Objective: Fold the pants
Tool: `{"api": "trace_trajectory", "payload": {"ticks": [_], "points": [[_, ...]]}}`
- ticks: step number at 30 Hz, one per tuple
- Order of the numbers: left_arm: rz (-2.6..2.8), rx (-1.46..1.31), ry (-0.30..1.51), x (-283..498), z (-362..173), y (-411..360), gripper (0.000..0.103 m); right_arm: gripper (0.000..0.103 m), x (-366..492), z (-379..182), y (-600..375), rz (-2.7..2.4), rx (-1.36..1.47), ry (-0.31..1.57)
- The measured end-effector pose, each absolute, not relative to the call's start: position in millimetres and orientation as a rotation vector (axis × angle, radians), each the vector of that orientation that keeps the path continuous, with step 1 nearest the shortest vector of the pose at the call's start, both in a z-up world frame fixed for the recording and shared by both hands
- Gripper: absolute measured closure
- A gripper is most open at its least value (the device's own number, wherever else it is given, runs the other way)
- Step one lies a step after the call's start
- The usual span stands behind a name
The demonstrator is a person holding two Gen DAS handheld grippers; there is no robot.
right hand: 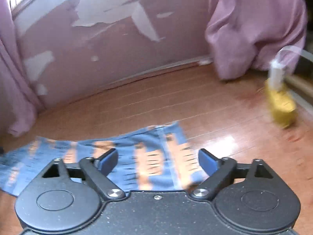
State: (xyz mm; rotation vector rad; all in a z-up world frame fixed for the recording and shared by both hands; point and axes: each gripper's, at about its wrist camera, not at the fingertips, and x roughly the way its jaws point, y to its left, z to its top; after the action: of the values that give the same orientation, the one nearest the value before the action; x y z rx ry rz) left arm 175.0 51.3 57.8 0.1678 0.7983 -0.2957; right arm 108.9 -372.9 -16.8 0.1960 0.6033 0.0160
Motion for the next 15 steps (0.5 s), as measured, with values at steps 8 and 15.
{"api": "trace_trajectory", "payload": {"ticks": [8, 15], "points": [[-0.733, 0.366, 0.916, 257.7, 76.9, -175.2, 0.013, 0.001, 98.2, -28.1, -394.2, -0.076, 0.166, 0.657], [-0.975, 0.670, 0.999, 291.3, 56.2, -304.2, 0.014, 0.012, 99.2, -25.7, -399.7, 0.042, 0.288, 0.730]]}}
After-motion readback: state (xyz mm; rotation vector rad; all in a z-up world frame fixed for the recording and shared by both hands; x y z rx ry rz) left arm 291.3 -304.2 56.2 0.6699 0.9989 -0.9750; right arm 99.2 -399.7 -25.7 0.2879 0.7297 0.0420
